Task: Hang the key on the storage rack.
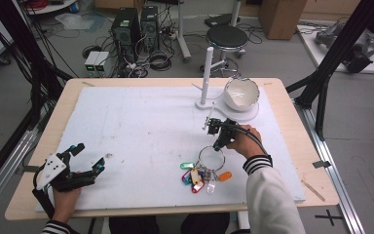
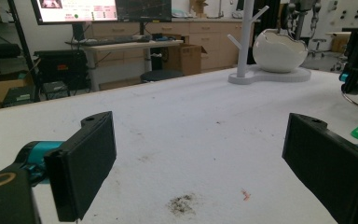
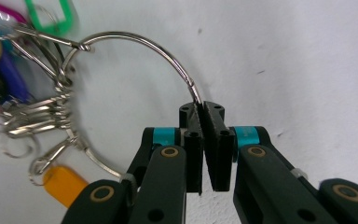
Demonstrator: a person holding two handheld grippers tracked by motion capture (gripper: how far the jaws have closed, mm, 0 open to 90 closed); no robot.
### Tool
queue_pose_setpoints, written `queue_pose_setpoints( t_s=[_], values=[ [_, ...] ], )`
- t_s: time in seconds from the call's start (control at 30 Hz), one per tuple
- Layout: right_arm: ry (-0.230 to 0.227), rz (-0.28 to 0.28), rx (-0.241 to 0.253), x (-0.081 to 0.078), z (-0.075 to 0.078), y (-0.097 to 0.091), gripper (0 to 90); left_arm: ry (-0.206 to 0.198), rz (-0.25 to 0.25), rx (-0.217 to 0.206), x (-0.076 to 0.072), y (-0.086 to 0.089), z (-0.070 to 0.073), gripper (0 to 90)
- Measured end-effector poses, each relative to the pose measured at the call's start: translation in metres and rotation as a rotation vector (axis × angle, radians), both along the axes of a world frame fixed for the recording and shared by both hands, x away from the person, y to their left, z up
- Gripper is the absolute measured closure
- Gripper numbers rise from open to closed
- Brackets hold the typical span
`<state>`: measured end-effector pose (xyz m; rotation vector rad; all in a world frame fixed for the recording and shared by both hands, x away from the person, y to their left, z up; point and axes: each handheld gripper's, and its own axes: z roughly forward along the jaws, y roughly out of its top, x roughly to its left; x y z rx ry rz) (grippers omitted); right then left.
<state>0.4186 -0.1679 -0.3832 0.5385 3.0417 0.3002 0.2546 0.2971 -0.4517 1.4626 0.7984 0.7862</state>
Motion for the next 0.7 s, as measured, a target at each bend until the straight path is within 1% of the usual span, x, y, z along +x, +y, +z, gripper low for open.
queue_pose_setpoints(
  t_s=[0.07, 0.2, 0.3, 0.47, 0.57, 0.6, 0.67, 0.7],
  values=[
    [-0.003, -0.040, 0.071, 0.001, 0.007, -0.006, 87.7, 0.000, 0.001, 0.003, 0.000, 0.000, 0.000, 10.1],
    [-0.003, -0.096, 0.178, 0.003, 0.016, -0.017, 87.9, 0.001, 0.000, 0.002, 0.000, 0.000, 0.000, 10.1],
    [-0.014, -0.126, 0.232, 0.004, 0.022, -0.023, 88.1, 0.000, 0.000, 0.003, 0.000, 0.001, 0.000, 10.1],
    [-0.028, -0.155, 0.334, 0.005, 0.030, -0.031, 88.4, 0.000, 0.000, -0.001, 0.000, 0.000, 0.000, 10.1],
    [-0.062, -0.181, 0.409, 0.005, 0.038, -0.036, 88.5, 0.000, 0.001, -0.001, 0.000, 0.000, 0.000, 10.1],
    [-0.079, -0.181, 0.439, 0.006, 0.040, -0.039, 88.5, 0.000, 0.001, 0.000, 0.000, 0.000, 0.000, 10.1],
    [-0.105, -0.212, 0.492, 0.005, 0.045, -0.043, 88.6, 0.000, 0.001, -0.001, 0.000, 0.000, 0.000, 10.1],
    [-0.127, -0.218, 0.523, 0.006, 0.047, -0.045, 88.6, 0.000, 0.001, -0.001, 0.000, 0.000, 0.000, 10.1]
  ],
)
